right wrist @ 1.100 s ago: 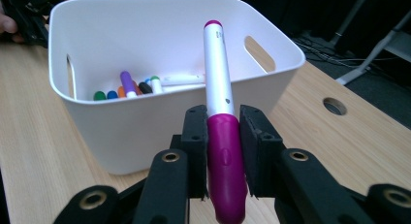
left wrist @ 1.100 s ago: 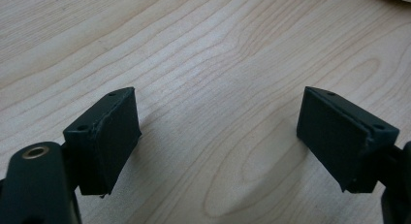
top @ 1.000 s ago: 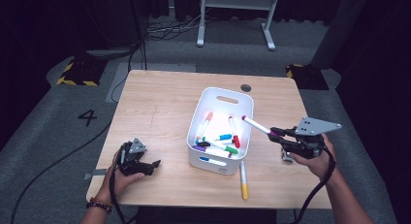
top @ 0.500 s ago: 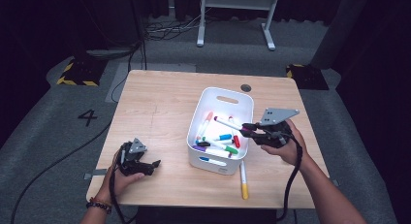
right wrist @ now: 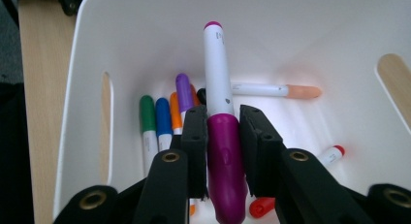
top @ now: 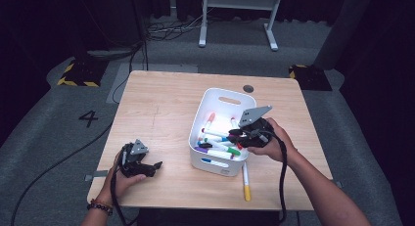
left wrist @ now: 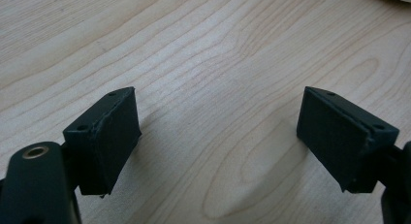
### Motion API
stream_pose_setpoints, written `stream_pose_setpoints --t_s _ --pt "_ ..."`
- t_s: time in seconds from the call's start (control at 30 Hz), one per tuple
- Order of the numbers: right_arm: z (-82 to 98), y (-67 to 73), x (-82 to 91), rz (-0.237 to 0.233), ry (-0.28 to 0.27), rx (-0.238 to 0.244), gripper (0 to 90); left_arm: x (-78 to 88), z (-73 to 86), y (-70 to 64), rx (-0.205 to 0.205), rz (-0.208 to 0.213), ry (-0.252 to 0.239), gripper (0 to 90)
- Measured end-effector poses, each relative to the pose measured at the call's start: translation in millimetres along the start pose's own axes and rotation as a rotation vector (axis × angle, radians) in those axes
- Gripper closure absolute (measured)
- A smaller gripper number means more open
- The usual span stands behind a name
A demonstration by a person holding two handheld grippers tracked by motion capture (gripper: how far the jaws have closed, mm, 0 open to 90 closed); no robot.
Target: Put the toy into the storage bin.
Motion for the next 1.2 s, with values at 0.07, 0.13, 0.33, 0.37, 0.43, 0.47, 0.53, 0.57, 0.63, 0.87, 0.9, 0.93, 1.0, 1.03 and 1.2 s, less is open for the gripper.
stream_pose_setpoints --t_s 0.07,0.13,0.33,0.37,0.43,0.47,0.53,0.57,0.63,0.87,0.9,0.93,1.0,1.03,1.2 --pt "-0.9 2.6 -1.8 -0.016 0.012 0.005 73.7 -0.2 -0.3 -0.2 0.004 -0.001 -0.004 15.6" --pt "-0.6 3.5 -4.5 -0.015 0.032 0.016 73.7 0.0 0.0 0.0 0.0 0.0 0.0 15.6" --pt "6.5 8.7 -10.3 -0.036 0.124 0.025 73.6 -0.2 -0.3 -0.1 0.003 -0.001 -0.004 15.6" --pt "7.6 9.5 -11.0 -0.038 0.135 0.031 73.6 0.0 0.0 0.0 0.0 0.0 0.0 15.6" --pt "9.1 10.2 -9.3 -0.048 0.158 0.031 73.6 -0.1 -0.1 -0.2 0.003 0.001 -0.001 15.6" --pt "9.1 10.4 -9.2 -0.053 0.16 0.024 73.6 -0.1 -0.1 -0.2 0.003 0.001 -0.001 15.6" --pt "9.4 11.7 -9.2 -0.07 0.167 0.028 73.3 0.0 0.0 0.0 0.0 0.0 0.0 15.6" --pt "9.1 11.9 -8.3 -0.065 0.169 0.022 71.7 0.0 0.0 0.0 0.0 0.0 0.0 15.6" --pt "8.6 10.1 -6.0 -0.055 0.162 0.017 69.7 -0.1 -0.1 0.0 0.001 -0.002 -0.002 15.6" --pt "12.1 4.8 10.8 -0.027 0.082 -0.011 62.1 -0.1 -0.2 -0.1 0.001 -0.002 -0.003 15.6" --pt "13.7 3.7 14.1 -0.021 0.062 -0.02 60.4 -0.1 -0.2 -0.1 0.001 -0.002 -0.003 15.6" --pt "15.5 2.8 18.2 -0.015 0.042 -0.025 59.7 -0.1 -0.2 -0.1 0.001 -0.002 -0.003 15.6" --pt "19.9 1.9 26.4 -0.005 0.005 -0.036 57.8 -0.1 -0.2 -0.1 0.001 -0.002 -0.003 15.6" --pt "22.5 1.8 30.8 0.006 -0.009 -0.048 55.7 -0.1 -0.2 -0.1 0.001 -0.002 -0.003 15.6" --pt "37.6 5.0 48.7 0.069 -0.075 -0.074 48.1 -0.1 -0.1 -0.2 0.004 -0.004 -0.003 15.6"
Point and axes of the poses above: each handheld gripper's, and its own axes: x roughly backward along the jaws, z roughly out of its underside, y roughly to its left, the point moved 8 cm from there along -x, roughly forward along the jaws, and after that the axes turned 13 degrees about y, right-handed, at the moved point
